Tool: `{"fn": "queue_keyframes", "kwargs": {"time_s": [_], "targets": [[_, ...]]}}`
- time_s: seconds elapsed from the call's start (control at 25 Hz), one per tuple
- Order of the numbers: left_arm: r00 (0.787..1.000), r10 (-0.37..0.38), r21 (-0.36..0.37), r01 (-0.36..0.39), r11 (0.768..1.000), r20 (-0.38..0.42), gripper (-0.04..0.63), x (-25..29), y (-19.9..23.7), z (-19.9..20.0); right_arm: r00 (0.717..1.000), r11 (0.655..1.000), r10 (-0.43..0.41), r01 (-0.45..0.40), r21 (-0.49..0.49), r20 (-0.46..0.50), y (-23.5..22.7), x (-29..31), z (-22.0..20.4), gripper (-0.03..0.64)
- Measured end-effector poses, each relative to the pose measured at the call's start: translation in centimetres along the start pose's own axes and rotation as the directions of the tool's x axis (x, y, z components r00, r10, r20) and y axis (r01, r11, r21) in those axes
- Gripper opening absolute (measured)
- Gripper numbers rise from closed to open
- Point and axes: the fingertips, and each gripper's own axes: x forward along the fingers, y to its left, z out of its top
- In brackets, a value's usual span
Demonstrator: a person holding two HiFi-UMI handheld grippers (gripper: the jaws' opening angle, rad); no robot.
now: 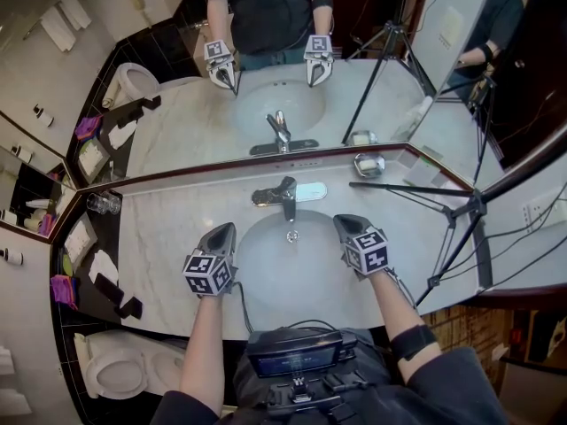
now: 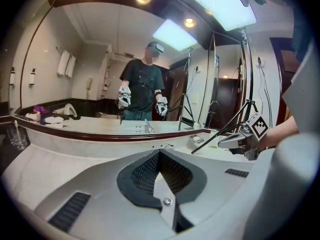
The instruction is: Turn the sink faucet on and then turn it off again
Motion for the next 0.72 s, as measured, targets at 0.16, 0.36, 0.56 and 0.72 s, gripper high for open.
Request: {"fn": "queue_keyframes", "kwargs": {"time_s": [0.16, 0.36, 0.56, 0.72], "targets": [[1.000, 0.005, 0.039, -0.005, 0.999, 0.003, 0.000, 0.3, -0.2, 0.0, 1.000, 1.000, -0.002, 0.002, 0.001, -0.002, 0.1, 0.0, -0.1, 0.025], [1.000, -0.003, 0.121, 0.005, 0.993, -0.017, 0.002, 1.6, -0.7, -0.3, 1.000, 1.000, -0.009, 0.009, 0.006, -0.008, -0.3, -0.1, -0.3, 0.025], [0.996, -0.054, 0.269, 0.073, 0.960, -0.078, 0.051, 4.6, -2.2, -0.6, 1.000, 1.000, -0.011, 0.011, 0.010, -0.018, -0.6, 0.2, -0.7, 0.025], [0.980, -0.114, 0.412, 0.173, 0.895, -0.164, 0.134, 7.5, -4.8, -0.5, 1.000, 1.000, -0.016, 0.017, 0.013, -0.026, -1.0, 0.3, -0.8, 0.025]]}}
